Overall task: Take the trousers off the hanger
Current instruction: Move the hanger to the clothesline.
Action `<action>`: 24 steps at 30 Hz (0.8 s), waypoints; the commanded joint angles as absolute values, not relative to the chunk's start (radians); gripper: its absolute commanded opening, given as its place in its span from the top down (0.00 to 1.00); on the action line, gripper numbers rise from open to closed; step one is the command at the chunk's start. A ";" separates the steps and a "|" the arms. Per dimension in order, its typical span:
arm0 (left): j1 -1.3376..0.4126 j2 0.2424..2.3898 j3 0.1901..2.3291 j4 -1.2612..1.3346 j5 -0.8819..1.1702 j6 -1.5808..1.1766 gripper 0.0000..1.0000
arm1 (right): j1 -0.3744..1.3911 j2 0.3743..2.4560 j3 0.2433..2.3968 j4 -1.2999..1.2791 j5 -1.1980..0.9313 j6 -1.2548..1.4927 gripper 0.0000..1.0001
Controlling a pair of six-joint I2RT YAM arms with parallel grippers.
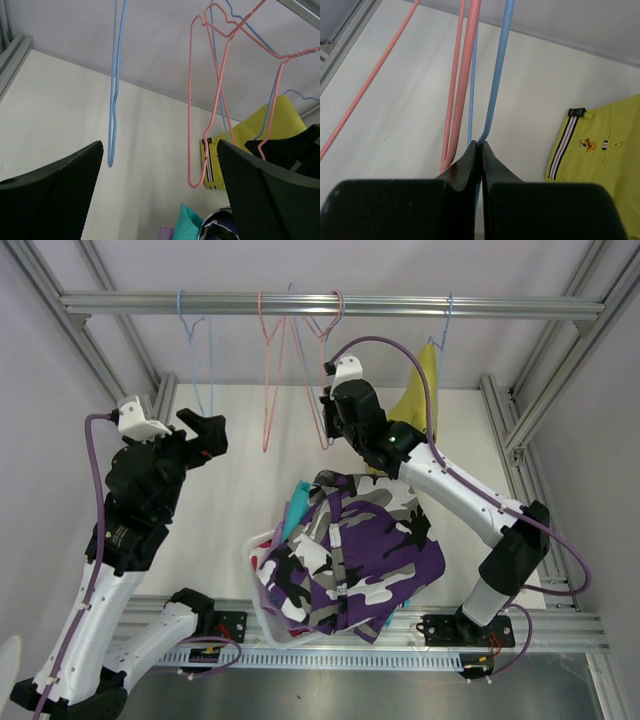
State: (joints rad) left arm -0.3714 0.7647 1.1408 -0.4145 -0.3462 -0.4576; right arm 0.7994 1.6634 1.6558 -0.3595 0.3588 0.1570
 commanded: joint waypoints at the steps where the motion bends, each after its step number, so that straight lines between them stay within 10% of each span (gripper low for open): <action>1: -0.351 0.753 1.149 -0.407 -0.318 -0.483 0.01 | 0.824 1.718 1.729 -0.342 0.357 0.164 1.00; 11: -0.319 0.759 1.149 -0.411 -0.291 -0.495 0.00 | 0.845 1.796 1.819 -0.354 0.357 0.170 1.00; 24: -0.293 0.773 1.152 -0.423 -0.278 -0.503 0.01 | 0.862 1.686 1.798 -0.416 0.436 0.138 0.61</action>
